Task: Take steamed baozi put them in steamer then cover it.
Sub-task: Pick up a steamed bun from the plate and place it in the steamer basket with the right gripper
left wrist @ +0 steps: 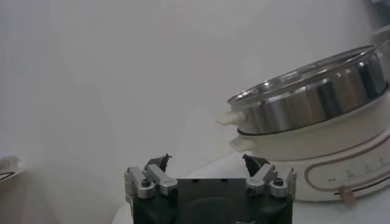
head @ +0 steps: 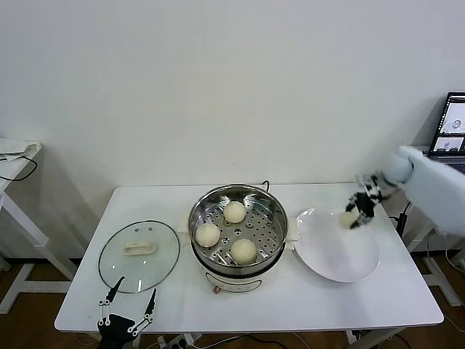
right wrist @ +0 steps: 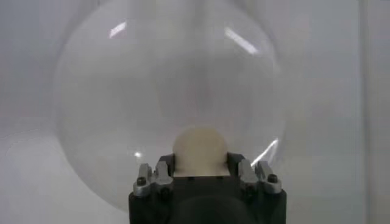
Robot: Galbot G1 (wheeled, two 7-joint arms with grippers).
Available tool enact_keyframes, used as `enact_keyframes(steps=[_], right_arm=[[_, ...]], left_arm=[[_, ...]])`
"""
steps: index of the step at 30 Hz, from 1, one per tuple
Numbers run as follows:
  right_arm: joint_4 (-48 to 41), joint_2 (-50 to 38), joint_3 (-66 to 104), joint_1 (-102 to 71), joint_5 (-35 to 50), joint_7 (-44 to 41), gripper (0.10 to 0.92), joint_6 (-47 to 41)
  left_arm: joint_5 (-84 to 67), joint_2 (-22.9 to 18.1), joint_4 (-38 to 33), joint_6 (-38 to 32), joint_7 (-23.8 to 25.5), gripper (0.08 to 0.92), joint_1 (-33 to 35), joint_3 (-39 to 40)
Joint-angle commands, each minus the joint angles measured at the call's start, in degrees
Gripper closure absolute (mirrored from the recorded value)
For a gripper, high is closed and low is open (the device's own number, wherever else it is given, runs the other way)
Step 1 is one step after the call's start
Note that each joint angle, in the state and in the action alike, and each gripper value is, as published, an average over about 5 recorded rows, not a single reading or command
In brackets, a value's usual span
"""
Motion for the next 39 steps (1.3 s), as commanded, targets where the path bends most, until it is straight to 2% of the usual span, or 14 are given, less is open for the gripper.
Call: enact_keyframes(steps=[1, 7, 13, 22, 39], right_arm=[[18.81, 5.21, -17.39, 26.14, 19.91, -4.80, 0.440, -5.31], [26.91, 10.72, -22.87, 31.28, 26.52, -2.55, 0.436, -8.85], [29.96, 14.91, -27.19, 28.58, 24.99, 1.11, 0.431, -11.21], [27.62, 16.87, -27.30, 21.40, 19.01, 5.34, 0.423, -12.58], [21.23, 19.62, -26.93, 15.04, 16.73, 9.69, 0.423, -13.75]], left_arm=[[-0.28, 0.11, 0.16, 0.05, -0.02, 0.177, -0.47, 0.19], [-0.29, 0.17, -0.08, 0.02, -0.06, 0.177, -0.63, 0.55], [-0.28, 0.12, -0.36, -0.02, -0.10, 0.177, -0.66, 0.72], [-0.22, 0.02, -0.57, -0.24, -0.10, 0.177, -0.36, 0.70], [-0.19, -0.01, -0.82, -0.22, -0.12, 0.177, -0.01, 0.79]])
